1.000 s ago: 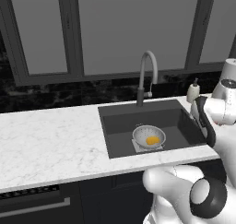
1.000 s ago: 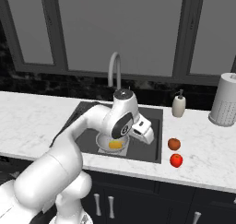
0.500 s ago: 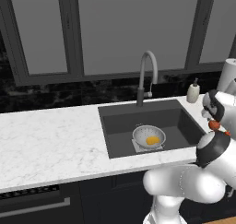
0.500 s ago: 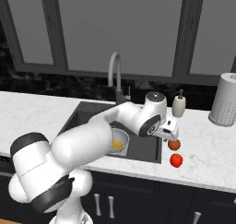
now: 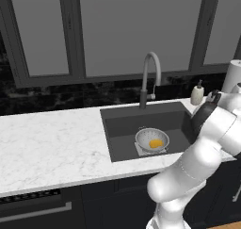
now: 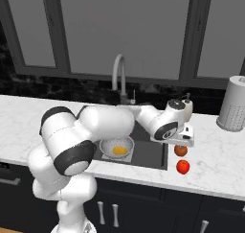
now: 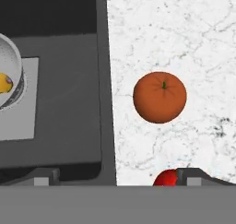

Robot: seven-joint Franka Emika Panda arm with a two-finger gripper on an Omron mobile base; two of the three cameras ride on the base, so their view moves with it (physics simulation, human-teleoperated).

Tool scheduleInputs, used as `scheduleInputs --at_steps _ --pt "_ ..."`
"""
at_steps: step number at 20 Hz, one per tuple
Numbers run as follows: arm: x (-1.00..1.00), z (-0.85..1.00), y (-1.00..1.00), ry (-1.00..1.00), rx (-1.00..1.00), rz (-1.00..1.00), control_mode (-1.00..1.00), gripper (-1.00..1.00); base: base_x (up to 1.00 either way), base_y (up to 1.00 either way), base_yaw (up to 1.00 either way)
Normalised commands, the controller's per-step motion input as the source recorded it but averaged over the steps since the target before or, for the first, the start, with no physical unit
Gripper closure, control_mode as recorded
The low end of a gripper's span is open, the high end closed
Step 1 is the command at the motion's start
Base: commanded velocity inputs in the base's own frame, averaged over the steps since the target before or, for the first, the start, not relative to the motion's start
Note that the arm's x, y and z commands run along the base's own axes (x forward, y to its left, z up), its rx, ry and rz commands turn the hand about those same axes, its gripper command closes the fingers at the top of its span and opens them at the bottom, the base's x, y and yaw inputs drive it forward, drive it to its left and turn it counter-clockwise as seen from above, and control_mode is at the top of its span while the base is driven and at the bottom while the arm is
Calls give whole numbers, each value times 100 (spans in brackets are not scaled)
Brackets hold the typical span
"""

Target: Put the colander in the sink, put the mango, orange, apple in the colander, and turn on the sink faucet and pour water over the colander.

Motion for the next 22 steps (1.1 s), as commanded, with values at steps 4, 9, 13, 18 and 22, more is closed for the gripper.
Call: scheduleInputs --at_steps 4,9,13,18,22 --pt "31 -35 -29 0 0 10 -100 -100 0 0 0" --pt "20 -27 -12 0 0 8 -100 -100 0 0 0" --pt "24 -25 -11 0 0 4 -100 -100 0 0 0" --pt "24 -23 -19 1 0 1 -100 -100 0 0 0" --pt "19 -16 -17 1 0 0 -100 -100 0 0 0"
